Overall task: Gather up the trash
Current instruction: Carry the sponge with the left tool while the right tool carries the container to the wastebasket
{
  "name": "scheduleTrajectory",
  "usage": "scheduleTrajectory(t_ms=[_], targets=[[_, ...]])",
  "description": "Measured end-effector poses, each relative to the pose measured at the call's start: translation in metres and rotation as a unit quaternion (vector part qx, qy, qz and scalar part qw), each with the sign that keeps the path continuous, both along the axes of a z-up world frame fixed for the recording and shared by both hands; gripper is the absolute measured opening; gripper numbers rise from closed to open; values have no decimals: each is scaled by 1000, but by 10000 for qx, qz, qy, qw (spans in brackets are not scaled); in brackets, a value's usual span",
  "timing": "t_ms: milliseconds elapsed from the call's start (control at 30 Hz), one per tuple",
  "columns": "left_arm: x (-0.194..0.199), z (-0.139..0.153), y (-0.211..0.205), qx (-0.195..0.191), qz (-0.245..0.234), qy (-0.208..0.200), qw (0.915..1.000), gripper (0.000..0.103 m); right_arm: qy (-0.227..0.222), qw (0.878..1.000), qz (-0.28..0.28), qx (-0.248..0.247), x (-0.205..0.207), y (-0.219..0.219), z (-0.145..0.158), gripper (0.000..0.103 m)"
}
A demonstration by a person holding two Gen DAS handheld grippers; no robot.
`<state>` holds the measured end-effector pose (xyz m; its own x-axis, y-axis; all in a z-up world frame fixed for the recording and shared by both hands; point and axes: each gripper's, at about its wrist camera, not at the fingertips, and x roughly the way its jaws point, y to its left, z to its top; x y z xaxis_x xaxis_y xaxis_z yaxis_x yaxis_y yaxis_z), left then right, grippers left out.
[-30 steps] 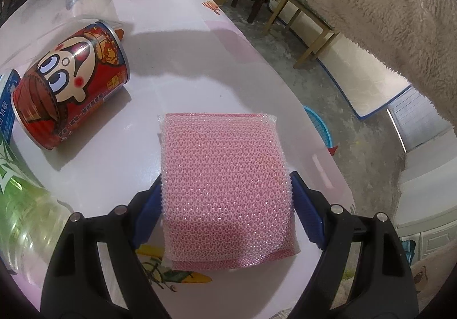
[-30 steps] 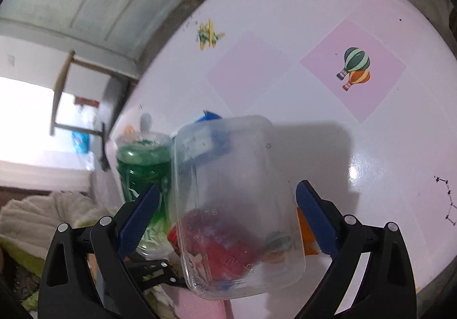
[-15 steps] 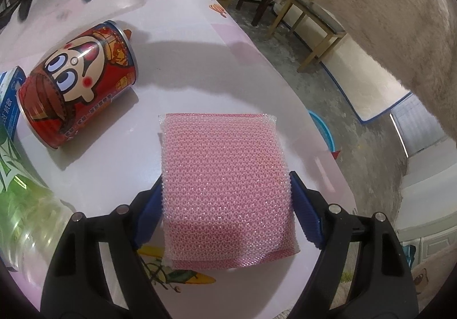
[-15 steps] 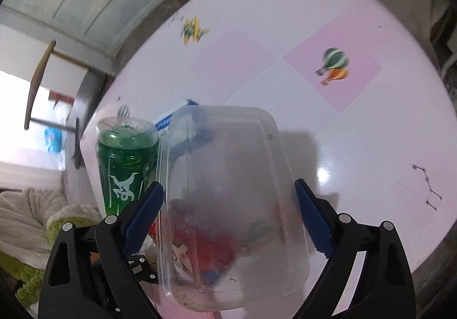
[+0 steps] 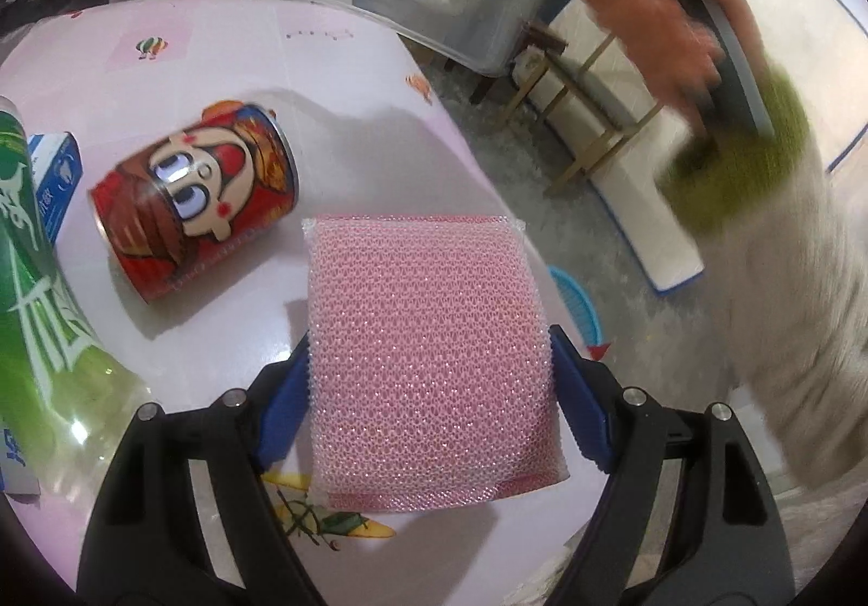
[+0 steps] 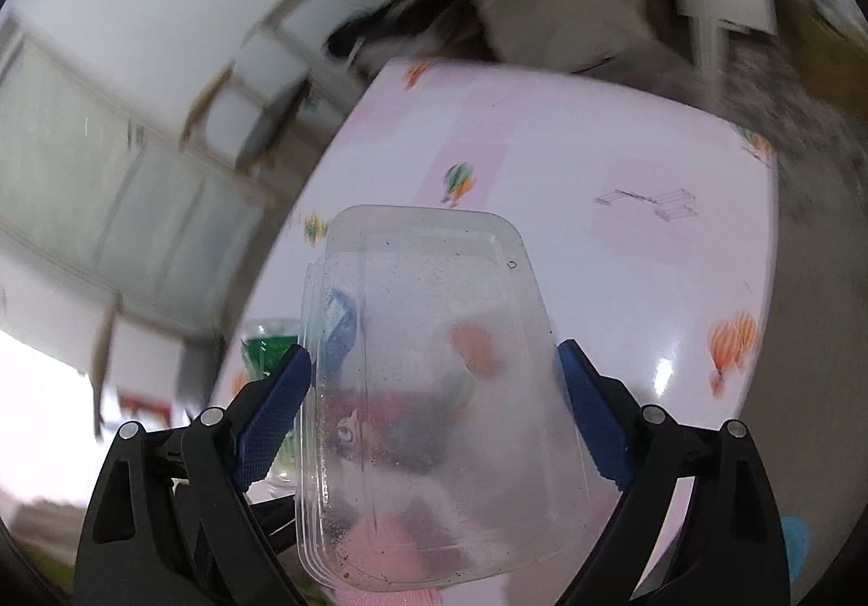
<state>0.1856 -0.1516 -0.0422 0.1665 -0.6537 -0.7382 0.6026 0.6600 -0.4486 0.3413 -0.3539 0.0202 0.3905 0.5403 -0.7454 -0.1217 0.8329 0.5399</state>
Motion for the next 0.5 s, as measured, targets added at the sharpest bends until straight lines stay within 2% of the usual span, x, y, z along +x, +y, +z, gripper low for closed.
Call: scheduleTrajectory(t_ms=[100,267,367,467,500], targets=[[0,3,3,-69,57,43,10000,76,-122,9981,-523,311,-40,-26,0,88],[-3,6,2,-113,110,143,9998,76,-132,9873,-1439,656,-118,-70,-14,88],[-7,14,-9,-130,24,115,9998,76,-206,9763,-2003,798,-166,-98,-23,88],[-14,25,-28,-132,-203,14,9997,76,-284,9611,-2613,849,-221,-123,-32,88],[-17,28,-37,-136,-315,0,9994,76,-296,9528,-2882,911,-245,-134,-39,88]])
